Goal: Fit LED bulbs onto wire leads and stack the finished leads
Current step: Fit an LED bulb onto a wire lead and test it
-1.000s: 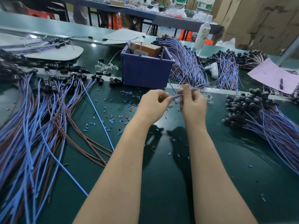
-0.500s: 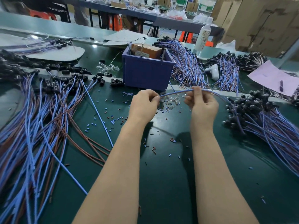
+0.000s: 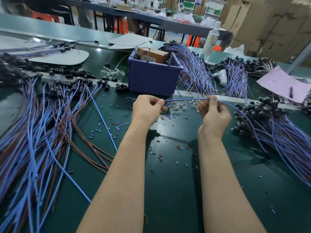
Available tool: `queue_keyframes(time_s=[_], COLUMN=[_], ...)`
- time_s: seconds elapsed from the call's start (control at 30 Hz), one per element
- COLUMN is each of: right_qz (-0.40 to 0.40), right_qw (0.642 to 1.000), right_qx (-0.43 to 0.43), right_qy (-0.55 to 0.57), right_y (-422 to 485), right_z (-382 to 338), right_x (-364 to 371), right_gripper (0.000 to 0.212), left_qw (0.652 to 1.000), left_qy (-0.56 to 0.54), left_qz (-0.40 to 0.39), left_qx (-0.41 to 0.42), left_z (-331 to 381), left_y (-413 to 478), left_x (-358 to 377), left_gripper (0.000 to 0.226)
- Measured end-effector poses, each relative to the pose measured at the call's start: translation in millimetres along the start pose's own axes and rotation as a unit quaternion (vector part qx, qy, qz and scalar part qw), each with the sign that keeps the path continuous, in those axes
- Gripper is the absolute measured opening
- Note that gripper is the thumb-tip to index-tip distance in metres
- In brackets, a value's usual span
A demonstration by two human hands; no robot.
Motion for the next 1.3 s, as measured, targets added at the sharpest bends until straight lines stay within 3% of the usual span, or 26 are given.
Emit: queue_keyframes(time_s=[0.4,0.57,0.67,0.83,0.93,1.0,1.1,1.2,1.27,1.3], right_qz=[0.010,0.084,0.050,-0.004,-0.031,-0.070,-0.128,-0.196,-0.249,-0.265], right_qw=[1.000,0.992,0.988,0.967,0.951,0.946,0.939,0.920,0.915,0.920], right_qx=[0.021,0.033,0.071,0.158,0.214,0.252,0.302,0.339,0.292,0.229], right_qy=[0.009,0.091,0.124,0.202,0.223,0.191,0.103,-0.018,-0.128,-0.175], right_y=[-1.6,9.3,4.3,-8.0,-12.9,-19.0,-26.6,-33.7,-37.0,-37.7], right_z=[1.6,-9.3,-4.8,3.7,8.1,13.7,22.1,21.2,16.1,11.8], right_x=[-0.5,-18.7,-9.6,8.7,16.9,24.4,30.5,33.5,36.1,37.9], right_gripper=[0.024,0.027,0.025,0.022,0.024,0.025,0.025,0.028,0.033,0.034], left_qw=[0.995,0.990,0.987,0.985,0.994,0.992,0.987,0.989,0.991,0.989], left_qy=[-0.096,-0.083,-0.050,0.164,0.055,-0.023,-0.120,-0.119,-0.107,-0.111], left_qz=[-0.010,0.110,0.151,0.029,-0.093,-0.118,-0.084,-0.031,0.024,0.053], left_qx=[-0.027,-0.041,-0.022,-0.034,0.022,0.047,0.067,0.080,0.082,0.078], left_z=[0.5,-8.9,-2.4,4.3,9.9,16.1,20.2,17.4,13.2,10.5], left_y=[-2.7,1.4,-1.2,-1.5,-7.2,-11.4,-9.8,-5.8,-3.8,-2.5], left_x=[0.2,-23.1,-21.2,0.9,23.0,33.4,35.5,27.6,20.5,16.9], left_gripper=[0.024,0.026,0.019,0.049,0.038,0.032,0.020,0.018,0.018,0.017])
Point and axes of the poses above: each hand's wrist, its own y-axis towards the middle knuckle, its own x-axis out of the palm, z = x × y, the point moved 3 cm from there along y, towards the middle knuckle, and after that the axes turned 7 degrees about -z, right-handed, at the moved point
